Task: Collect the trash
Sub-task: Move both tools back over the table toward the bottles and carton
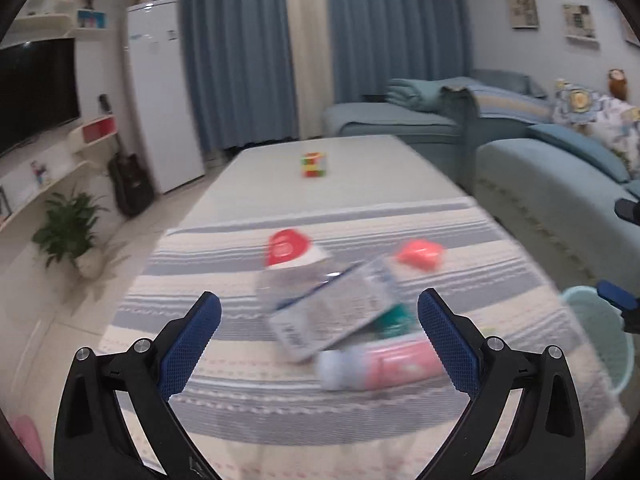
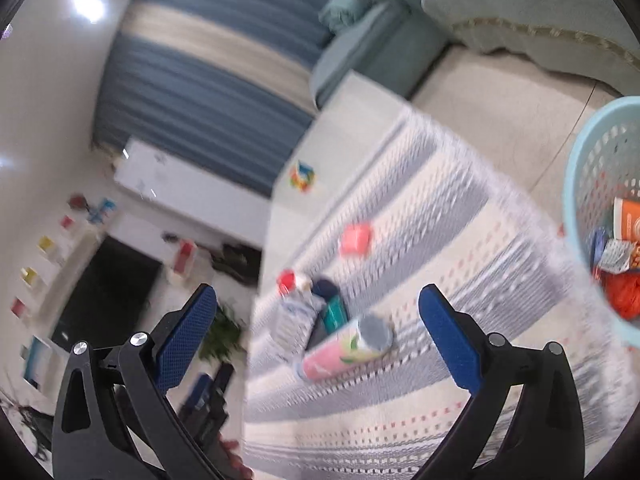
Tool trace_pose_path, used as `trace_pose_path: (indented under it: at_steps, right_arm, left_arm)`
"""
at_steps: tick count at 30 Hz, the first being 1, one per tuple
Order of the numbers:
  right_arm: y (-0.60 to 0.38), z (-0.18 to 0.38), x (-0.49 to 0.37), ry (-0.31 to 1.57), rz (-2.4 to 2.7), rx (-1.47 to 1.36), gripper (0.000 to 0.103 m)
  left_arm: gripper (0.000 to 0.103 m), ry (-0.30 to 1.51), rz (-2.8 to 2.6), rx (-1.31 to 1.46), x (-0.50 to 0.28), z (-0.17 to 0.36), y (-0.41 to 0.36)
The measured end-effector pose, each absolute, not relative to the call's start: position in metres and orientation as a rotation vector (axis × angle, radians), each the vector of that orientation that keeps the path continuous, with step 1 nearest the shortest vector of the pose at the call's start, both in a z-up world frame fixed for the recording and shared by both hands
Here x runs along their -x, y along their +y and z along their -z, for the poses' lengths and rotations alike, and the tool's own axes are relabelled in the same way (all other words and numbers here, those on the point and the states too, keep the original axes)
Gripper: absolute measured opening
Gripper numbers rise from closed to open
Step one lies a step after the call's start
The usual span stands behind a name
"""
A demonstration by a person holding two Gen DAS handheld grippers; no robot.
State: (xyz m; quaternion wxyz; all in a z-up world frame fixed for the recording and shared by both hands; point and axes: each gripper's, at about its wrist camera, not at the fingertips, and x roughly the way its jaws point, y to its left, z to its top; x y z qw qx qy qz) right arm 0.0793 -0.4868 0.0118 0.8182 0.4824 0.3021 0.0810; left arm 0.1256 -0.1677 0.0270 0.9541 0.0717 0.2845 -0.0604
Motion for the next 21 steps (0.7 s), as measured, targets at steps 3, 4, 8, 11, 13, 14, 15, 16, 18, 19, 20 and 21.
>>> trace_pose_path:
  at_steps: [3,4,8,11,13,14,15,16,18,19,20,21]
  right_arm:
    - [-0.449,-0.006,-0.098,0.741,-0.141,-0.906,0.097]
    - [-0.438,-0.004,-0.101,0.761,-0.136,-0.870,0.097]
    - [-0.402,0.003,-0.116,0.806,-0.113,-0.742,0.097]
    - [-0.388,0.008,-0.126,0.832,-0.088,-0.675,0.097]
    - [-0.384,0.013,-0.132,0.848,-0.084,-0.648,0.097]
    - [-0.382,0.015,-0.134,0.856,-0.081,-0.638,0.097]
    - [-0.380,0.019,-0.136,0.866,-0.075,-0.628,0.097]
    - [-0.379,0.023,-0.138,0.874,-0.072,-0.623,0.097]
    - [-0.376,0.033,-0.141,0.900,-0.069,-0.624,0.097]
    - [-0.375,0.038,-0.143,0.914,-0.069,-0.635,0.097]
    - [-0.374,0.044,-0.145,0.928,-0.071,-0.652,0.097]
    - [-0.373,0.051,-0.146,0.950,-0.075,-0.678,0.097]
  left_arm:
    - [0.095,0.632,0.116,-0.182,-0.152,-0.014,-0.157]
    - [0.095,0.648,0.127,-0.186,-0.156,-0.011,-0.157]
    - [0.095,0.723,0.249,-0.177,-0.187,-0.003,-0.149]
    - [0.095,0.718,0.305,-0.275,-0.198,-0.003,-0.153]
    - [0.095,0.696,0.333,-0.356,-0.204,-0.003,-0.154]
    - [0.095,0.697,0.350,-0.373,-0.207,0.001,-0.152]
    - [0.095,0.706,0.374,-0.383,-0.209,0.003,-0.152]
    - [0.095,0.728,0.415,-0.396,-0.213,0.006,-0.151]
    - [0.095,0.763,0.473,-0.403,-0.218,0.015,-0.147]
    - [0.095,0.786,0.505,-0.391,-0.221,0.020,-0.144]
    - [0.095,0.805,0.517,-0.381,-0.225,0.025,-0.141]
    - [0.095,0.825,0.520,-0.372,-0.229,0.029,-0.138]
